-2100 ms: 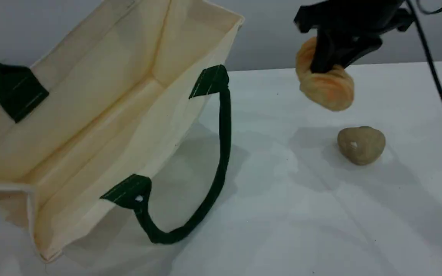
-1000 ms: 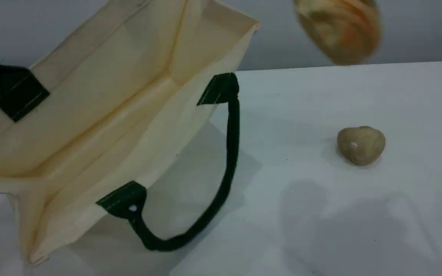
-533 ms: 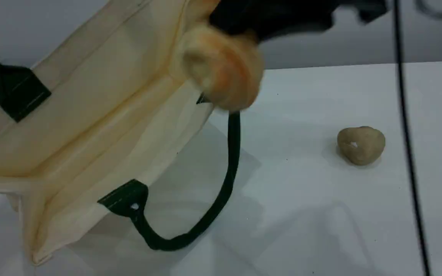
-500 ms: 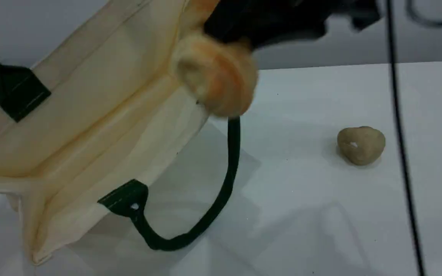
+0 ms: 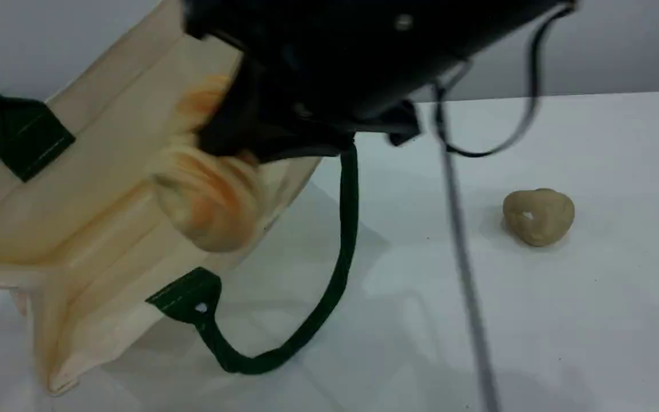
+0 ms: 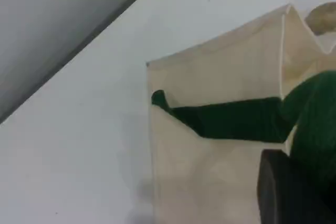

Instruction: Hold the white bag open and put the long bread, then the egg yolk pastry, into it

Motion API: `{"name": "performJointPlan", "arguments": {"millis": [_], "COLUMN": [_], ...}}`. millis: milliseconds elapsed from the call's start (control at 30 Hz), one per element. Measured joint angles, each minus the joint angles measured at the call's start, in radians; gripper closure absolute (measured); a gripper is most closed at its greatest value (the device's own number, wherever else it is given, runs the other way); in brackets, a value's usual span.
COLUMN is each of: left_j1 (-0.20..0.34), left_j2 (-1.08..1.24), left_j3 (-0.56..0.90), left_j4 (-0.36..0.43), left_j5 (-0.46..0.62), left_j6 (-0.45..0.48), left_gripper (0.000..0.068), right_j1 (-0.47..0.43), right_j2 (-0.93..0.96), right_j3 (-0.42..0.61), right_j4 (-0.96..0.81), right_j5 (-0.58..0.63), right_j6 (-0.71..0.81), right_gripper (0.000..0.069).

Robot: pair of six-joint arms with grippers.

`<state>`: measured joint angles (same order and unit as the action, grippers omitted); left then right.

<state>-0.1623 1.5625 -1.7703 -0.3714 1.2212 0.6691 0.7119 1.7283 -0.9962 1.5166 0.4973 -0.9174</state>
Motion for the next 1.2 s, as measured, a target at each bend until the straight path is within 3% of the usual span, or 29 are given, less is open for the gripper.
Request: {"name": "performJointPlan", "arguments": {"millis": [300,533,633,867,933,1033,1200], "left_j1": [0.000,0.000,0.000,0.000,0.000,0.000,0.000], "left_j2": [0.000,0.000,0.000,0.000,0.000,0.000,0.000], "left_j3": [0.000,0.000,0.000,0.000,0.000,0.000,0.000], "left_j4": [-0.002,-0.002,-0.003,-0.019,-0.020,-0.020,-0.018], "left_j5": [0.000,-0.001,-0.001,-0.001,0.000,0.000,0.000], "left_j6": [0.002,0.004,0.004,0.007,0.007,0.007,0.007], "left_gripper": [0.0602,0.0602,0.0602,0.0602,0.0602,0.0602,0.0602], "right_j1": [-0.003,-0.004,-0.004,-0.004,-0.004,-0.004,-0.014], "right_j2": [0.196,0.299,0.299,0.299,0.297,0.288,0.244], "right_j3": [-0.189,-0.278,-0.278,-0.278,-0.278,-0.278,-0.278], "right_j4": [0.058,0.059,0.059,0.089,0.086,0.060,-0.008], "right_j5": [0.002,-0.103,-0.116,-0.092,-0.072,-0.058,0.000], "right_j6": [-0.043,-0.045,-0.060,-0.060,-0.060,-0.060,-0.060], "right_gripper": [0.0612,0.0598,0.0526,0.0120,0.0054,0.0030,0.0076]}}
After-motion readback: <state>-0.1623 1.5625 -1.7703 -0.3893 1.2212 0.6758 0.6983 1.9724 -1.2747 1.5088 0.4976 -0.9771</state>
